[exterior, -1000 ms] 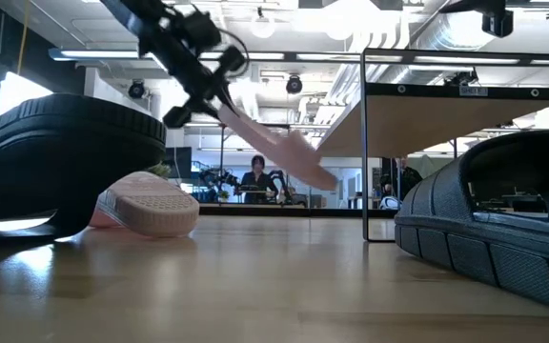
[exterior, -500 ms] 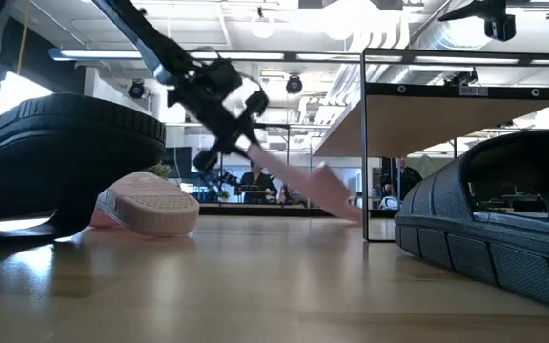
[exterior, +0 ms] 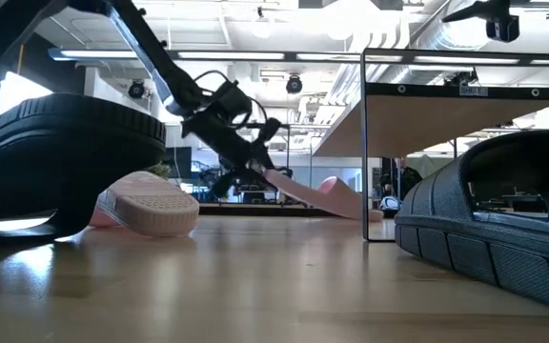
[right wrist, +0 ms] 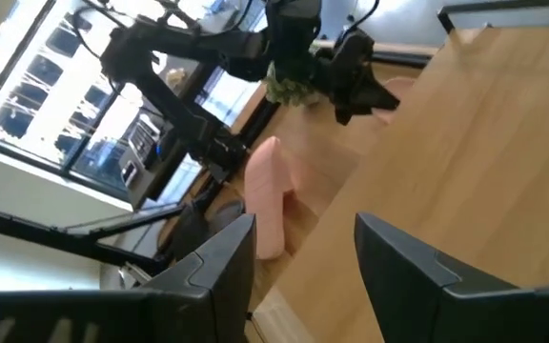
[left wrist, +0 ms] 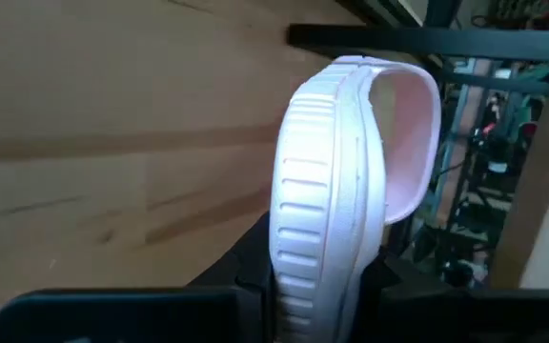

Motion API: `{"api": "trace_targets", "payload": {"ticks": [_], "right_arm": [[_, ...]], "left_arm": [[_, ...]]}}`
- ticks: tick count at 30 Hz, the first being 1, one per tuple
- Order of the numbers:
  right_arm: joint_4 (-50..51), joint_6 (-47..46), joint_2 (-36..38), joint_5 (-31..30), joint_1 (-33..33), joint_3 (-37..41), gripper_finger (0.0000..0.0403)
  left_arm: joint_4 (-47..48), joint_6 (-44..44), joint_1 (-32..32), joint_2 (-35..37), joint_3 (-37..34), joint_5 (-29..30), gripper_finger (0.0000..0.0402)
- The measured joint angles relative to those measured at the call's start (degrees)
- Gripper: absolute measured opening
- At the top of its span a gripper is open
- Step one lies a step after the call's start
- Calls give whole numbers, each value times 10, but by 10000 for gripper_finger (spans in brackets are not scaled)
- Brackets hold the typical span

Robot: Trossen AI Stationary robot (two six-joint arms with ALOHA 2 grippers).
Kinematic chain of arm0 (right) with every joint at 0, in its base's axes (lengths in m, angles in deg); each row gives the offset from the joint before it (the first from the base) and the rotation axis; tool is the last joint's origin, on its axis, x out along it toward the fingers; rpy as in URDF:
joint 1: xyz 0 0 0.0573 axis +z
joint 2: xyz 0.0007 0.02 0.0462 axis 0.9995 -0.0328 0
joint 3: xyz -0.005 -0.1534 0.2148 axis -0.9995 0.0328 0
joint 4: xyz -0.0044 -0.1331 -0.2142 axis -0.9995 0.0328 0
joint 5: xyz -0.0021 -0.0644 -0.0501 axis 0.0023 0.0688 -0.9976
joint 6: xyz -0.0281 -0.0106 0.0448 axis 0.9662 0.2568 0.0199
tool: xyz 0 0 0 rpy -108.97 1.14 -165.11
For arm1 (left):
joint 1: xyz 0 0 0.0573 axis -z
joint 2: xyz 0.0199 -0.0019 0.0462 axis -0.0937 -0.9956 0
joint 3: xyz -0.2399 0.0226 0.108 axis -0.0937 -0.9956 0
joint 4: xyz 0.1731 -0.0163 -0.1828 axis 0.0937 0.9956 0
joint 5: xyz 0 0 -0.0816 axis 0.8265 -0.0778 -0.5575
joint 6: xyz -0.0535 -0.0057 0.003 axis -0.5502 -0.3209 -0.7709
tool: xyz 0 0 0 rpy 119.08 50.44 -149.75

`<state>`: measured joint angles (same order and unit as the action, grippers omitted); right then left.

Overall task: Pick and place slides into the shelf
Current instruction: Put the pink slipper under the shelf

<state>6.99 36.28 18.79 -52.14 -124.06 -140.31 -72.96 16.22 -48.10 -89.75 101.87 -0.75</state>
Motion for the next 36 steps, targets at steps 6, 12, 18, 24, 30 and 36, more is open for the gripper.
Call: {"api": "trace_targets", "payload": {"ticks": [6, 12, 18, 24, 30, 36], "right_arm": [[13, 2, 0, 0, 0, 0, 167], [13, 6, 0, 0, 0, 0, 167], [13, 6, 0, 0, 0, 0, 167], [13, 6, 0, 0, 0, 0, 167], [24, 5, 0, -2, 0, 0, 167], [48, 9, 0, -15, 0, 0, 167]], "left_arm": [[-81, -44, 22, -41, 2, 11, 54], [-53, -42, 22, -42, 17, 14, 56], [-34, -49, 23, -42, 26, 21, 60], [-25, -48, 23, -42, 40, 39, 85], [-27, -20, 22, -42, 48, 45, 121], [-30, -19, 22, -42, 48, 43, 147]]}}
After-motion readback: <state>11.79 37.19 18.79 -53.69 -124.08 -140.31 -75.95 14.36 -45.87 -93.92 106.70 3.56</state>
